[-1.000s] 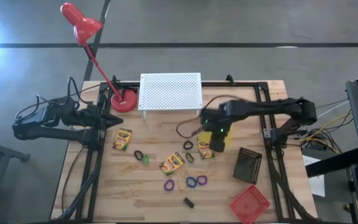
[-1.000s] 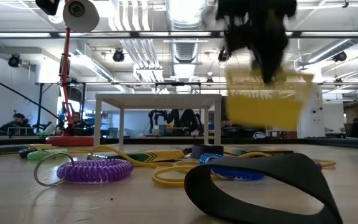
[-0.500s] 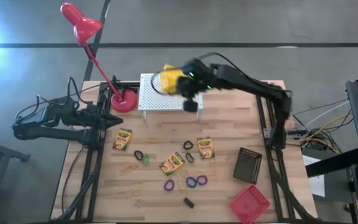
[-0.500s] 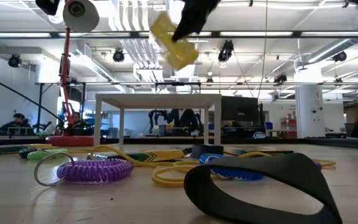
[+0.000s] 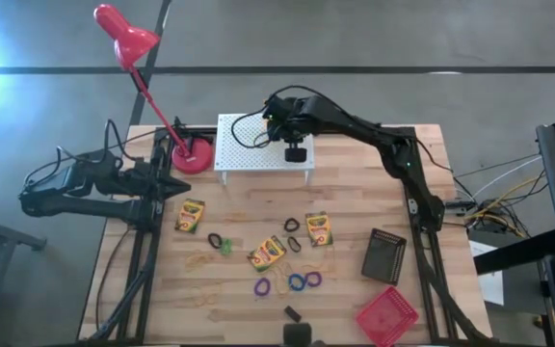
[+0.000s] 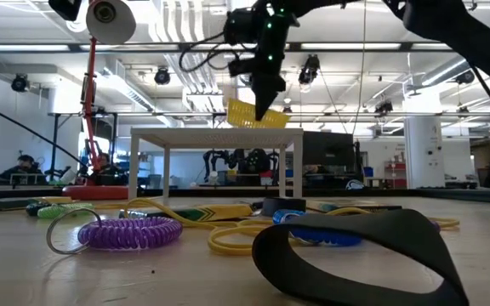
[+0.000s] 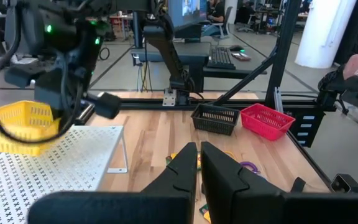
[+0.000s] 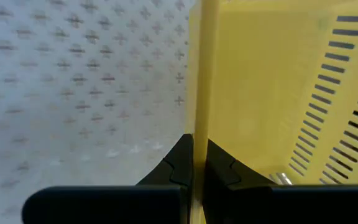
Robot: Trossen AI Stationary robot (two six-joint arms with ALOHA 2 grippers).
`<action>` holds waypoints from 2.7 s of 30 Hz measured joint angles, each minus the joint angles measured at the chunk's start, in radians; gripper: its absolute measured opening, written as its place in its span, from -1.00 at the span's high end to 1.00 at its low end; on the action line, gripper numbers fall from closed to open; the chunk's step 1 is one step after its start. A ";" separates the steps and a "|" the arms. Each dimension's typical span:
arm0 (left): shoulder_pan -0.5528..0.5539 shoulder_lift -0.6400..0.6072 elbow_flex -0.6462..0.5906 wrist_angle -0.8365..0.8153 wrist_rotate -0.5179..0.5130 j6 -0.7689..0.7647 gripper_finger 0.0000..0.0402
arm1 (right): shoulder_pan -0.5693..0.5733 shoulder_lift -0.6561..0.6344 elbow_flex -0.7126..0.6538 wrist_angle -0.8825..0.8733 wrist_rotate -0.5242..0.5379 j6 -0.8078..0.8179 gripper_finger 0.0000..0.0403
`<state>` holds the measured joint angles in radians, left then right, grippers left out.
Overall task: Pick & Place Office Desk Supplies
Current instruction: Put the yellow bin on the shelf, then put the black bin on the shelf
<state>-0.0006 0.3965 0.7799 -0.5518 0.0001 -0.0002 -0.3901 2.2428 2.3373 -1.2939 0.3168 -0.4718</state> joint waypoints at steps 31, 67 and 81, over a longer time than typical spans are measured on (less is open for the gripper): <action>0.000 0.000 0.000 0.000 0.000 -0.002 0.86 | 0.157 -0.320 -0.189 -0.159 -0.232 0.419 0.34; 0.000 0.000 0.000 0.000 0.000 0.000 0.86 | 0.835 -0.786 -1.532 0.366 -0.298 2.305 0.33; 0.000 0.000 0.000 0.000 0.000 -0.003 0.86 | 0.718 -0.711 -1.293 0.343 -0.247 1.697 0.95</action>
<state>-0.0010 0.3965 0.7799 -0.5522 -0.0002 -0.0032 0.3280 1.5318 1.0447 -0.9508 0.0700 1.2251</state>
